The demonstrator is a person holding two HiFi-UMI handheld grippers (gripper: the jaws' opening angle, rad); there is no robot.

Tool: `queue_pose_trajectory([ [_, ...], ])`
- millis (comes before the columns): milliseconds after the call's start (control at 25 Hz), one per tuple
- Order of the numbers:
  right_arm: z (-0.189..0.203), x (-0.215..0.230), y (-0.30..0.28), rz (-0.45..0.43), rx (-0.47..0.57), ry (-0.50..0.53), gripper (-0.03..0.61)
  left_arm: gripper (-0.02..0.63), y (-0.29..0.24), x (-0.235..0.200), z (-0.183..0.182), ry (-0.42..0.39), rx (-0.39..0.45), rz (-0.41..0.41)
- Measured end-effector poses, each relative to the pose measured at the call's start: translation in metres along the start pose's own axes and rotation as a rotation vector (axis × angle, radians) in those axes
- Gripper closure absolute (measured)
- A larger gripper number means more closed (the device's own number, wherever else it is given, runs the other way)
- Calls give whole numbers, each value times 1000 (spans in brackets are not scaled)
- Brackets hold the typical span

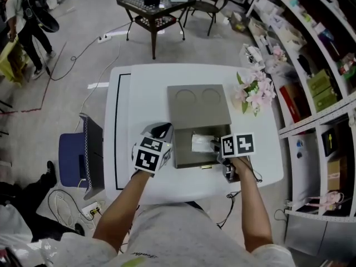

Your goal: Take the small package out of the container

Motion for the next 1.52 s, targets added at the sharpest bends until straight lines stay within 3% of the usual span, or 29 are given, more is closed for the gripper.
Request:
queue_pose_trajectory([
  [440,-3,1,-3,2,-4,23,568,609,5,-8,-4,-3,0,-25],
  [760,-5,-12,14,4,73,15,572,609,24,-5,-7,-14,18,-22],
  [1520,-16,-54,105,50,391,39,572,609,88,6,4,-32,82,-20],
])
Point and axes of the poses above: the fingertips, and each gripper's own axes: y backward along the fingers, x to its right, z out of its underside, the point moved 4 cm from there along y, backward along the fingers, and after that the axes turned 12 degrees about y, right-handed, at the moved point
